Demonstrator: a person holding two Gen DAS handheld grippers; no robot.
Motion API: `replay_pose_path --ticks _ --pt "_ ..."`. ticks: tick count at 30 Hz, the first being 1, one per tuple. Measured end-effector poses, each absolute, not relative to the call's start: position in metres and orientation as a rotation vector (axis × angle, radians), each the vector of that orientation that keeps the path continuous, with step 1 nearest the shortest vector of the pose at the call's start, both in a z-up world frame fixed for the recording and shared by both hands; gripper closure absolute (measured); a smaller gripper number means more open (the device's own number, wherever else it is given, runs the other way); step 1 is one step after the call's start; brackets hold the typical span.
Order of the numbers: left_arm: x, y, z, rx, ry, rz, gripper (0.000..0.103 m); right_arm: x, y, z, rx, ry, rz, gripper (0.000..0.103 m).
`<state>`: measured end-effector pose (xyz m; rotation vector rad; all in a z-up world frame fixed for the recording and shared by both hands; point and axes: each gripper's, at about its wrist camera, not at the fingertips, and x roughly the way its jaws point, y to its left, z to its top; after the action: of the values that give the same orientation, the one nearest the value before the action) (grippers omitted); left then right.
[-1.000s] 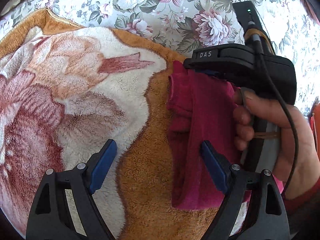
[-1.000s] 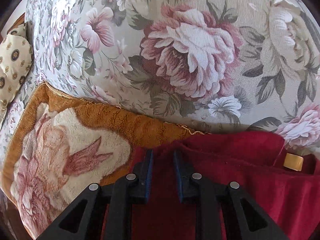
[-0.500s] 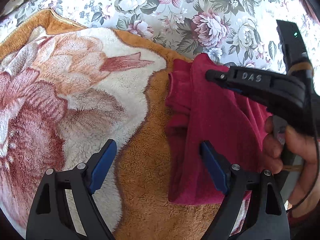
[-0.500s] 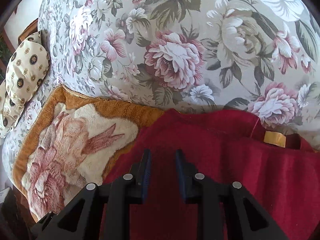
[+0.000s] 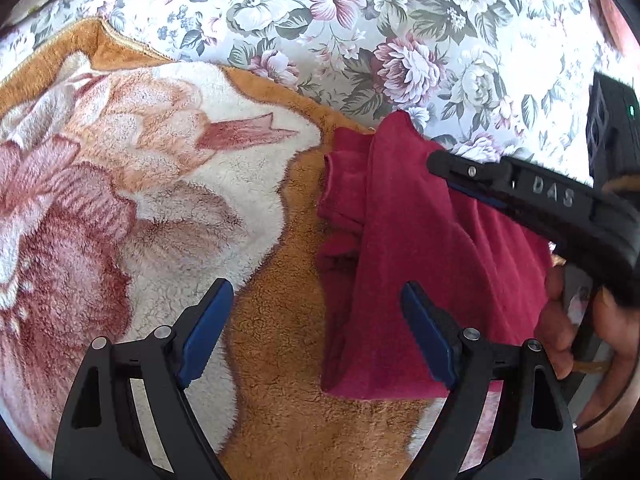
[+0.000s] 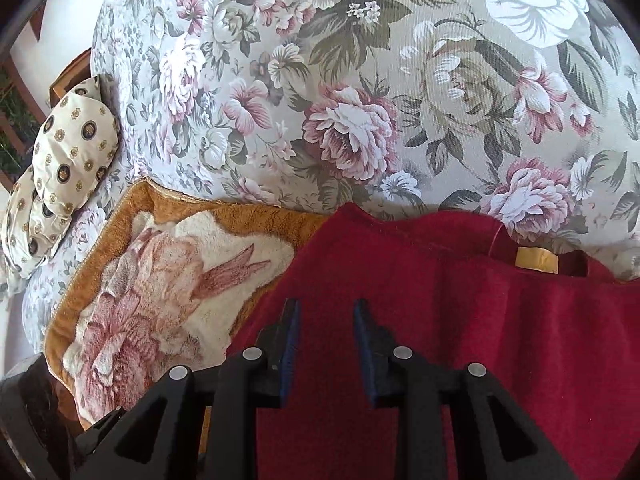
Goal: Fold small clothes
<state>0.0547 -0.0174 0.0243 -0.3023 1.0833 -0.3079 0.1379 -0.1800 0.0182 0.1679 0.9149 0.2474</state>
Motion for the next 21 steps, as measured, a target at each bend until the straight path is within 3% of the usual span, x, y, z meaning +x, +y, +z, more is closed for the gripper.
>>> replay_pose_path --ticks 11,21 --pt "0.047 -0.018 0.017 -0.359 1.138 -0.354 0.017 0.14 -0.181 0.019 0.181 0.937 0.228 0.063" --pt "0.051 -0.026 0.011 -0.305 1.133 -0.342 0.017 0.176 -0.148 0.009 0.13 1.011 0.197 0.062"
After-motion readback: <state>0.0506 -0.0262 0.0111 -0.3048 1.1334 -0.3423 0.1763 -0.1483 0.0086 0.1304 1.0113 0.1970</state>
